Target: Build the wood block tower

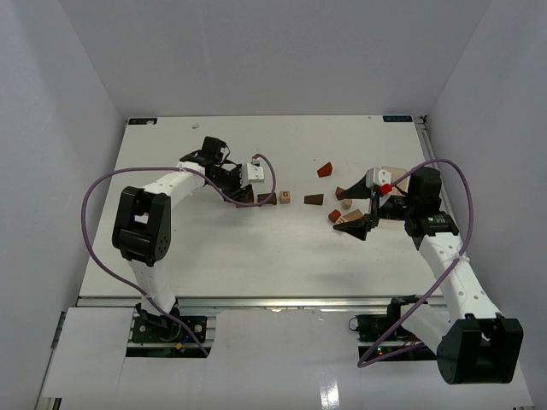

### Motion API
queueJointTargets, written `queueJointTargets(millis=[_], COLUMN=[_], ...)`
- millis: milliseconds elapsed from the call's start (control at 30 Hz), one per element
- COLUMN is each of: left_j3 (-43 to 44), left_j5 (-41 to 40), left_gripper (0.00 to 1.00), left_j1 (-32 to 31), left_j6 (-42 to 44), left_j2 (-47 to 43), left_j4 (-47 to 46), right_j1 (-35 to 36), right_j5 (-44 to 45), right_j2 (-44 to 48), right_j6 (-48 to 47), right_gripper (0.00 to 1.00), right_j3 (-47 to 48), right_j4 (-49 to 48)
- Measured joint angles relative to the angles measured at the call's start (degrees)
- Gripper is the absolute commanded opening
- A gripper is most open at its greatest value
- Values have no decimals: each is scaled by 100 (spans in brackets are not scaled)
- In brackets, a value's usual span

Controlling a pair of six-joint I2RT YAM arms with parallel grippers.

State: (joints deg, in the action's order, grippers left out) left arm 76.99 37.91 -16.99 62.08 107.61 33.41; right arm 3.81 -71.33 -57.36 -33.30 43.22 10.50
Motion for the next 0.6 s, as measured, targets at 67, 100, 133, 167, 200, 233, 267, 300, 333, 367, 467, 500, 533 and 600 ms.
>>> queueJointTargets(millis=[67, 100, 133, 167, 200, 233, 267, 300, 333, 367, 467, 500, 533, 600], left_j3=[0, 0, 0, 0, 0, 0, 0, 0, 0, 0, 0, 0, 0, 0], left_j5=[-2, -2, -4, -6, -6, -6, -6, -6, -6, -7, -27, -33, -41, -48], left_gripper=[23, 23, 23, 23, 23, 23, 23, 23, 23, 23, 23, 23, 23, 23], left_j1=[0, 2, 1, 0, 0, 0, 0, 1, 2, 2, 2, 2, 2, 9], left_j6=[-2, -2, -2, -2, -4, -5, -6, -10, -14, -17, -26, -31, -37, -43], left_j2=[0, 0, 0, 0, 0, 0, 0, 0, 0, 0, 0, 0, 0, 0], left_j4=[2, 2, 2, 2, 2, 2, 2, 1, 0, 0, -1, -3, -4, -20], right_j1=[0, 0, -2, -4, -6, -7, -7, -7, -7, -7, -11, -11, -11, -11], right_j5=[-4, -4, -4, -4, -4, -4, -4, -4, -4, -5, -19, -27, -36, -47], right_j2=[0, -2, -2, -2, -2, -2, -2, -2, -2, -2, -2, -2, -2, -2], right_j6=[4, 6, 7, 8, 9, 10, 11, 11, 11, 11, 11, 11, 11, 11], right_gripper=[93, 93, 93, 93, 93, 93, 93, 93, 93, 93, 93, 93, 93, 93], right_j3=[0, 0, 0, 0, 0, 0, 0, 0, 0, 0, 0, 0, 0, 0], right_j4=[0, 0, 0, 0, 0, 0, 0, 0, 0, 0, 0, 0, 0, 0])
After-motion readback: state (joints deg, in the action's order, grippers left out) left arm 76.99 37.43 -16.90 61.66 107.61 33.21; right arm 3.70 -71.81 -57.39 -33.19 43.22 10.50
